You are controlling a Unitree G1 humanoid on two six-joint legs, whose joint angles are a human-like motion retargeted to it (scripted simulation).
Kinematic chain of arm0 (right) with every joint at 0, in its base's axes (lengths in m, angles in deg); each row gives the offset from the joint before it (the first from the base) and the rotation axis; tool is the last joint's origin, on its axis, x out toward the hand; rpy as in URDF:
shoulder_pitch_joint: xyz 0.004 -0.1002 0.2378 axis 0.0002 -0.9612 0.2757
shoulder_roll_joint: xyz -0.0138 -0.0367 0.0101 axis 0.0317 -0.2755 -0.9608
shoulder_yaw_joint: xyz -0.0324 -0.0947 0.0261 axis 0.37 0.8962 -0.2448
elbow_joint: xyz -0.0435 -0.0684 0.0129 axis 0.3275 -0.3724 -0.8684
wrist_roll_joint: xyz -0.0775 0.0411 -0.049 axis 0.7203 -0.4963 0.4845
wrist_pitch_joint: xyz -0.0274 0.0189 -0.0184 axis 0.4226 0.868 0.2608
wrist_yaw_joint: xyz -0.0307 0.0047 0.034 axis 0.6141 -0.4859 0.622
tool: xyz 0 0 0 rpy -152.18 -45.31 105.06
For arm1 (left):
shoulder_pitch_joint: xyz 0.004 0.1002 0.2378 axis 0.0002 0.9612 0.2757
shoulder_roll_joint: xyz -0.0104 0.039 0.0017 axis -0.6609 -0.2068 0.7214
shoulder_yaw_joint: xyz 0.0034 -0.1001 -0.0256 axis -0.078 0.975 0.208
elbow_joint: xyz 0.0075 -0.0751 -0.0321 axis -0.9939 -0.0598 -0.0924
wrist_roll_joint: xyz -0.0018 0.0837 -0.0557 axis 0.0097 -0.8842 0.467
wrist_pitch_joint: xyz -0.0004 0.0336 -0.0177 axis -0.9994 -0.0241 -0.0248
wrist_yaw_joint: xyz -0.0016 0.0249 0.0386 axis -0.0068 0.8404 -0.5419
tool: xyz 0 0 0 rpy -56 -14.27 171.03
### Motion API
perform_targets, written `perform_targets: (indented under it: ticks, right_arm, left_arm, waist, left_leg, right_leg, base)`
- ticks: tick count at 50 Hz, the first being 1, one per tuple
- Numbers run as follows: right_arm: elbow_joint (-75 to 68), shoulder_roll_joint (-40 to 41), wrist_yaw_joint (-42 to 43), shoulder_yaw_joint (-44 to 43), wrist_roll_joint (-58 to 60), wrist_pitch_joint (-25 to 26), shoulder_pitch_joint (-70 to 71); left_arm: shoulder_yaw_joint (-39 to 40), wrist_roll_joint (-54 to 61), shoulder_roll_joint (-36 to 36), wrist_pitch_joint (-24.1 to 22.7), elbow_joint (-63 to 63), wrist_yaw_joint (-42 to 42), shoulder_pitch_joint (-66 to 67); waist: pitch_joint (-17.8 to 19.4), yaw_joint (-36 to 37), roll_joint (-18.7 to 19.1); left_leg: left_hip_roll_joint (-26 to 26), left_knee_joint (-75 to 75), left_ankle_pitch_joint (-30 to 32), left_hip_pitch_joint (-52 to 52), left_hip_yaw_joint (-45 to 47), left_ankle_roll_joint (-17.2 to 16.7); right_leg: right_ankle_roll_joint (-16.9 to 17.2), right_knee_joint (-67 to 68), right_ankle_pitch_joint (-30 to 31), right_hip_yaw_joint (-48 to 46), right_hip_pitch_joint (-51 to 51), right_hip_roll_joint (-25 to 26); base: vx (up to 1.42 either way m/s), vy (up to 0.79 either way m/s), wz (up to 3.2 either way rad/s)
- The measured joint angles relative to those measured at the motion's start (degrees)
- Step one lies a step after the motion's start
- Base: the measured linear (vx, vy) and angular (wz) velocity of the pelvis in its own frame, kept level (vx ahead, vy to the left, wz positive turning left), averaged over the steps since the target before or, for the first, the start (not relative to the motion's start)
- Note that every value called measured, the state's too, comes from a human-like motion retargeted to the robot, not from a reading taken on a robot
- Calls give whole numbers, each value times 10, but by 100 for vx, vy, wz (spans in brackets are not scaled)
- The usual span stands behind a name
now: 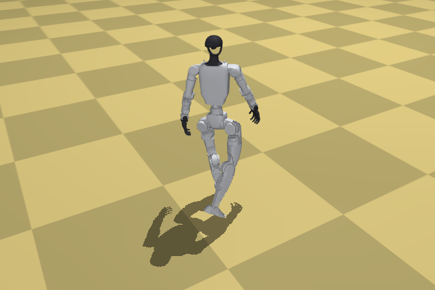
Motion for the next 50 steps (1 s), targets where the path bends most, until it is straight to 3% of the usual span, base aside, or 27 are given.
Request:
perform_targets:
  ticks: [3,6,10,13,17,25,28,32,35,38,40,43,47,50]
  right_arm:
    - [-13,9,-42,10,-19,2,-20]
    - [-17,15,-52,15,-36,13,-36]
    - [-11,15,-49,17,-59,21,-56]
    - [-5,12,-46,14,-72,24,-63]
    - [-1,12,-41,13,-79,24,-65]
    - [0,7,-8,18,-81,20,-26]
    - [3,7,1,12,-80,18,-18]
    - [-2,1,13,5,-88,21,-14]
    - [-11,0,14,1,-90,30,-24]
    - [-23,1,-4,3,-96,45,-32]
    - [-33,1,-14,13,-100,61,-27]
    - [-44,1,-23,27,-99,80,-4]
    - [-41,-4,-35,37,-89,89,20]
    - [-30,-10,-29,52,-80,94,46]
  left_arm:
    - [-28,-8,-24,-1,-2,7,-41]
    - [-58,-8,-42,5,-7,-7,-97]
    - [-100,-25,-50,7,-16,-21,-176]
    - [-125,-46,-48,2,-28,-21,-231]
    - [-145,-56,-45,-7,-52,-16,-277]
    - [-144,-33,-65,-42,-59,-20,-282]
    - [-134,-51,-74,-48,-30,-25,-253]
    - [-119,-73,-73,-40,21,-19,-207]
    - [-108,-88,-70,-22,45,-7,-160]
    - [-102,-92,-68,6,48,16,-110]
    - [-96,-79,-64,25,47,22,-90]
    - [-83,-62,-56,37,43,27,-80]
    - [-75,-22,-40,39,29,29,-64]
    - [-75,35,-28,41,23,7,-68]
  waist:
    - [-24,0,-8]
    - [-27,-16,-20]
    - [-6,-48,-22]
    - [18,-76,-22]
    - [44,-113,-27]
    - [87,-179,-72]
    - [81,-176,-64]
    - [59,-175,-62]
    - [46,-160,-70]
    - [25,-144,-90]
    - [-3,-140,-96]
    - [-21,-120,-103]
    - [-10,-81,-125]
    - [7,-44,-149]
  left_leg:
    - [6,0,-9,3,-72,17]
    - [-1,17,-22,6,-157,26]
    - [-12,49,-44,26,-272,30]
    - [-20,70,-54,45,-354,36]
    - [-34,79,-59,74,-451,42]
    - [-89,64,-71,167,-570,49]
    - [-72,63,-78,193,-572,51]
    - [-91,83,-43,208,-598,64]
    - [-112,140,6,202,-587,60]
    - [-143,329,31,102,-499,66]
    - [-135,498,35,-24,-419,82]
    - [-78,642,28,-165,-311,118]
    - [-62,613,7,-235,-224,151]
    - [-82,437,33,-236,-193,132]
  right_leg:
    - [27,193,54,70,-115,-9]
    - [51,301,48,149,-205,0]
    - [14,334,-27,165,-255,-31]
    - [-9,294,-82,143,-269,-59]
    - [12,156,-105,140,-279,-64]
    - [112,-227,7,152,-265,-107]
    - [117,-244,29,157,-283,-83]
    - [117,-244,55,177,-267,-90]
    - [117,-243,29,188,-233,-94]
    - [117,-229,-13,200,-224,-104]
    - [117,-222,-27,197,-244,-103]
    - [117,-223,-34,201,-267,-86]
    - [117,-225,-43,233,-267,-95]
    - [117,-227,-49,268,-270,-104]
  base:
    - [49,4,186]
    - [45,2,239]
    - [43,0,273]
    - [40,-5,274]
    - [40,-13,243]
    - [48,-22,146]
    - [52,-33,6]
    - [56,-20,0]
    - [58,-31,-30]
    - [50,-35,-23]
    - [37,-33,14]
    - [31,-29,-12]
    - [33,-12,-56]
    - [32,-9,-86]
